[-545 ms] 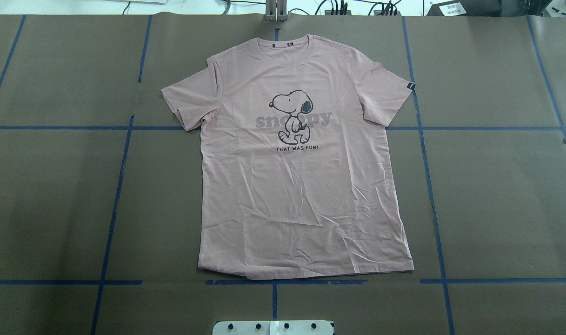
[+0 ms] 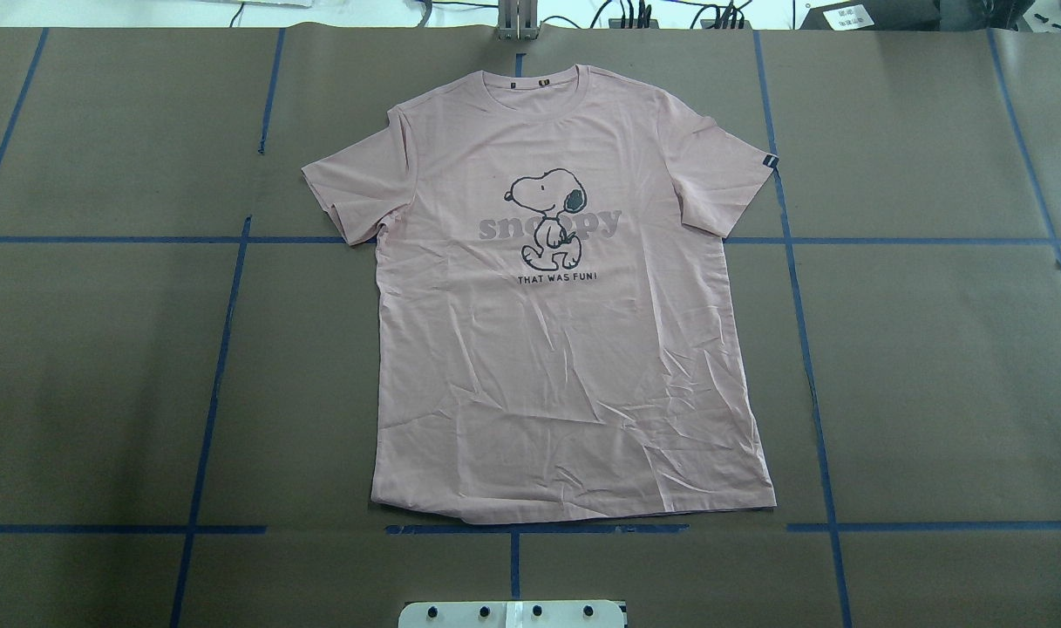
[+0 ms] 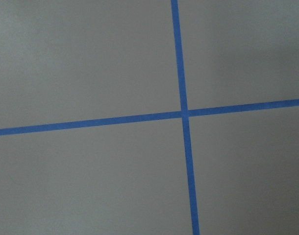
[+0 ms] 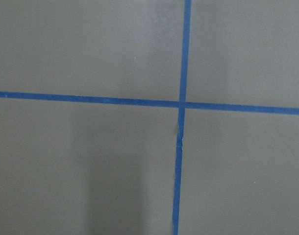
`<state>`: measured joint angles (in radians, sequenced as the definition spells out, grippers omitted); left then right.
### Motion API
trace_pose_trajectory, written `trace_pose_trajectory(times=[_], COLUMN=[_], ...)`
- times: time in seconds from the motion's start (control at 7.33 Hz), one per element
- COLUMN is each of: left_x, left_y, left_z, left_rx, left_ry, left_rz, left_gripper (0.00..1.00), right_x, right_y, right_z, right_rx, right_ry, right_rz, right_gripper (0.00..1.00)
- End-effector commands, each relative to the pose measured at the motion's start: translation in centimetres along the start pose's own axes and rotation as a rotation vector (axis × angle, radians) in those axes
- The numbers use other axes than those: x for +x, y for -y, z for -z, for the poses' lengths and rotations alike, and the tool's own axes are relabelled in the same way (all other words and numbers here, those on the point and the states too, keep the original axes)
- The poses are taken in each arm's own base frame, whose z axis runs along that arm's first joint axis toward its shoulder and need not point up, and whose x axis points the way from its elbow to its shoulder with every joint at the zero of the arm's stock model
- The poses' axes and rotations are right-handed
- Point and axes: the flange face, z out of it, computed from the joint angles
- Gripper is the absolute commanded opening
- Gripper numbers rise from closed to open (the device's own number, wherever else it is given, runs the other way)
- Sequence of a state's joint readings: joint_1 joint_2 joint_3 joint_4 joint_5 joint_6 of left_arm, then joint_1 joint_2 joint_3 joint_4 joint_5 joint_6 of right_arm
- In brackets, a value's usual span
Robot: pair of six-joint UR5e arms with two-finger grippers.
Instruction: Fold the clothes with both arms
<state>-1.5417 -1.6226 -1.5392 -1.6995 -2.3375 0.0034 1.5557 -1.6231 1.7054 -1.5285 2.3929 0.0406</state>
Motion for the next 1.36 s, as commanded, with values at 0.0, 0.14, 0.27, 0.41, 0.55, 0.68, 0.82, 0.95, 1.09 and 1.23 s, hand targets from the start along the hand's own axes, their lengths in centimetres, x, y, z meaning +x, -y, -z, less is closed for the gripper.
trace_pose_trajectory(times=[0.0, 0.14, 0.27, 0.41, 0.55, 0.68, 0.82, 0.95, 1.09, 1.23], left_x=[4.2, 6.5, 9.6, 12.2, 13.4, 14.3, 15.0, 17.0, 17.3, 17.6], left_y=[5.9, 8.0, 8.9, 8.7, 9.0, 9.4, 9.8, 10.1, 10.2, 10.0], left_z=[4.2, 6.2, 5.9, 4.7, 4.4, 4.8, 3.8, 2.9, 3.4, 3.5], left_rx=[0.09, 0.152, 0.247, 0.309, 0.307, 0.316, 0.296, 0.281, 0.319, 0.347], left_ry=[-0.01, -0.041, -0.073, -0.099, -0.12, -0.127, -0.132, -0.153, -0.15, -0.165], left_rz=[-0.083, -0.153, -0.303, -0.393, -0.323, -0.332, -0.332, -0.285, -0.26, -0.246], left_gripper=[1.0, 1.0, 1.0, 1.0, 1.0, 1.0, 1.0, 1.0, 1.0, 1.0], right_x=[-3.8, -6.5, -7.7, -9.3, -14.5, -17.7, -21.4, -26.2, -30.0, -32.0], right_y=[4.1, 6.7, 8.4, 11.8, 14.8, 18.2, 20.8, 21.7, 21.8, 21.1], right_z=[1.7, 0.8, -1.9, -2.7, -3.4, -3.8, -5.0, -6.1, -8.9, -12.9], right_rx=[0.062, 0.112, 0.128, 0.129, 0.122, 0.118, 0.097, 0.085, 0.149, 0.202], right_ry=[0.053, 0.071, 0.088, 0.106, 0.125, 0.128, 0.138, 0.147, 0.091, 0.074], right_rz=[0.098, 0.221, 0.304, 0.255, 0.221, 0.215, 0.172, 0.122, 0.118, 0.095], right_gripper=[1.0, 1.0, 1.0, 1.0, 1.0, 1.0, 1.0, 1.0, 1.0, 1.0])
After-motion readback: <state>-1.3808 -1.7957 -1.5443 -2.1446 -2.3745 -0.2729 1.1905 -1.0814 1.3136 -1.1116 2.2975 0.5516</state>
